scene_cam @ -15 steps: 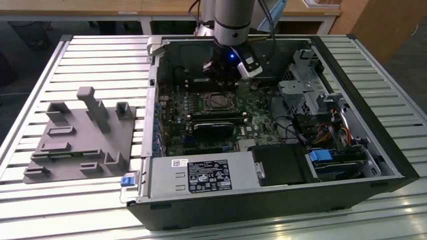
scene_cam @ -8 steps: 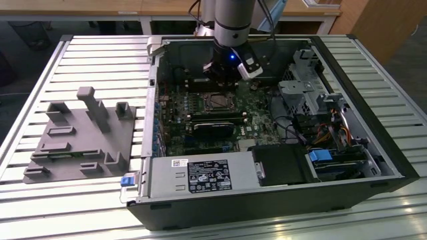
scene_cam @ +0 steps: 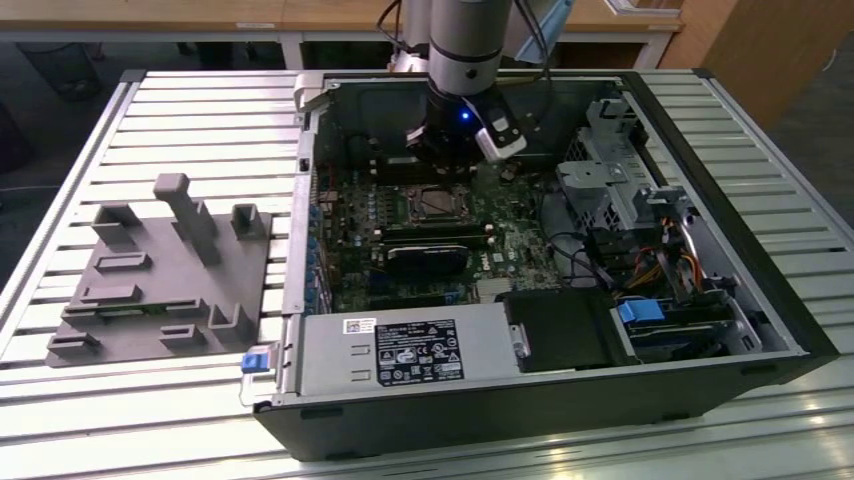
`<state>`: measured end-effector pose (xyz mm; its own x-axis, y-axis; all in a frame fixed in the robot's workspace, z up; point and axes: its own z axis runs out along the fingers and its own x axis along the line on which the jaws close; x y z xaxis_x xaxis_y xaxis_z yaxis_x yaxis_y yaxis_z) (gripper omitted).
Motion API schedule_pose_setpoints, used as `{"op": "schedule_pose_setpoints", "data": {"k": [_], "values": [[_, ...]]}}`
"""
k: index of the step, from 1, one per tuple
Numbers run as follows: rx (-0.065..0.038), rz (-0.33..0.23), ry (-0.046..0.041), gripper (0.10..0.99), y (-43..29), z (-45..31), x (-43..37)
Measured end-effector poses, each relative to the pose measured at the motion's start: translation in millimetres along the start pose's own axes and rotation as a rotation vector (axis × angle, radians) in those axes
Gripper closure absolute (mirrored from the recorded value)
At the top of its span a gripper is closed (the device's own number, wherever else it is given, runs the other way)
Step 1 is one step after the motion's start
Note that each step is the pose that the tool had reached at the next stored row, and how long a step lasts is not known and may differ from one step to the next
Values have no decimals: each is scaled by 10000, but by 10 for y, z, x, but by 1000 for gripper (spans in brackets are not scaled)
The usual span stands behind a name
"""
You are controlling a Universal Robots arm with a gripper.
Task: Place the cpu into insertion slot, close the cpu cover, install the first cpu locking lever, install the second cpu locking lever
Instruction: 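Install the second cpu locking lever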
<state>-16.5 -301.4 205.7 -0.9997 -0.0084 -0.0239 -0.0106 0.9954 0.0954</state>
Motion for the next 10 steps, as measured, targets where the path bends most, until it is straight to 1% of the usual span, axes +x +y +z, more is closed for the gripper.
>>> {"op": "schedule_pose_setpoints", "data": {"k": [2,5,10], "values": [[-4,1,-1,965,1,-16,0],[-6,0,-1,965,7,-78,-2],[-7,0,-1,965,22,-239,-6]]}}
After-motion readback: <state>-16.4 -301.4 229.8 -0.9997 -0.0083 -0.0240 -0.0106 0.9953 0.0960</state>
